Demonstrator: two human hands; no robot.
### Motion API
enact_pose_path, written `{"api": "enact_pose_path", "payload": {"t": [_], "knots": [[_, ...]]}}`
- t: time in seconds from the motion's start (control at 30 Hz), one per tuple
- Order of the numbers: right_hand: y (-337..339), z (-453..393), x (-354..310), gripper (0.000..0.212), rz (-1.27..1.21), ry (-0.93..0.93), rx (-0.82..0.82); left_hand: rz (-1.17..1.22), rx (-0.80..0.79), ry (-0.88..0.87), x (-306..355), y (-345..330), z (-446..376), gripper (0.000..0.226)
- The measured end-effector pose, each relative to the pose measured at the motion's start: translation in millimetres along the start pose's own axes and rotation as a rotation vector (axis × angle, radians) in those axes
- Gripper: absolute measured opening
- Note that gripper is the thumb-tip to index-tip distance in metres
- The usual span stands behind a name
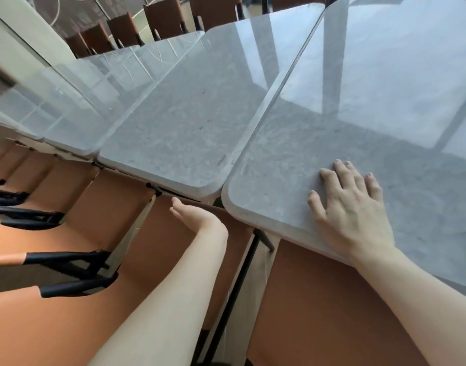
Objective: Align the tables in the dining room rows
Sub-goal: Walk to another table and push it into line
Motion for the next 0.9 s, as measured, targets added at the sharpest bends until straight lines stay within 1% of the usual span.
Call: {"api": "enact_pose_path", "payload": {"t": [0.1, 0.2, 0.37, 0.53, 0.6, 0.63, 0.67, 0.7, 0.73, 0.77, 0.8, 0.83, 0.87, 0.9], "knots": [[-1.0, -0.3, 0.0, 0.07, -0.003, 0.0, 0.005, 0.012, -0.002, -0.061, -8.1, -15.6, 11.0, 0.067], [-1.2, 0.3, 0.3, 0.071, -0.009, -0.003, 0.017, 0.0, 0.052, -0.052, -11.4, -29.5, 20.7, 0.07], [-1.5, -0.3, -0.7, 0.072, 0.001, -0.011, 0.023, 0.003, 0.061, -0.064, -15.3, -34.4, 20.0, 0.069], [-0.1, 0.9, 0.0, 0.06, 0.01, -0.014, 0.011, -0.019, 0.045, -0.077, -10.6, -34.8, 24.7, 0.068], [1.5, 0.5, -0.3, 0.058, 0.006, -0.009, 0.006, -0.076, 0.026, -0.131, -10.4, -33.9, 21.2, 0.068], [2.2, 0.5, -0.8, 0.06, 0.004, -0.008, 0.006, -0.172, -0.025, -0.223, -10.2, -30.0, 23.4, 0.069], [2.8, 0.8, -1.0, 0.064, 0.003, -0.006, 0.007, -0.324, -0.144, -0.358, -10.4, -25.0, 29.8, 0.069], [3.3, 1.4, -1.5, 0.066, 0.0, -0.004, 0.002, -0.495, -0.33, -0.527, -12.0, -19.7, 38.7, 0.066], [3.9, 2.4, -2.2, 0.068, -0.007, 0.002, 0.0, -0.628, -0.553, -0.698, -15.9, -15.1, 48.9, 0.059], [4.3, 2.3, -2.3, 0.068, -0.018, 0.008, -0.003, -0.726, -0.775, -0.806, -20.3, -11.9, 58.9, 0.051], [5.2, 2.3, -2.0, 0.066, -0.037, 0.013, -0.002, -0.811, -0.951, -0.858, -25.0, -11.2, 65.4, 0.046], [5.8, 1.7, -1.2, 0.061, -0.071, 0.011, 0.0, -0.89, -1.082, -0.888, -27.7, -13.6, 70.6, 0.045], [7.6, 2.0, 0.1, 0.057, -0.128, 0.005, 0.015, -1.009, -1.17, -0.917, -31.3, -17.1, 71.9, 0.047], [10.5, 3.1, 1.6, 0.053, -0.21, -0.007, 0.046, -1.182, -1.223, -0.97, -35.1, -20.9, 72.2, 0.052]]}}
Point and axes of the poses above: each hand's wrist, its own z-axis away from the middle knuckle, its own y-axis out of the back of the hand, x = y × z, the point moved 1 cm from there along -z, towards the middle knuckle, and after that the axes turned 9 degrees about -x, right-handed, at the moved point
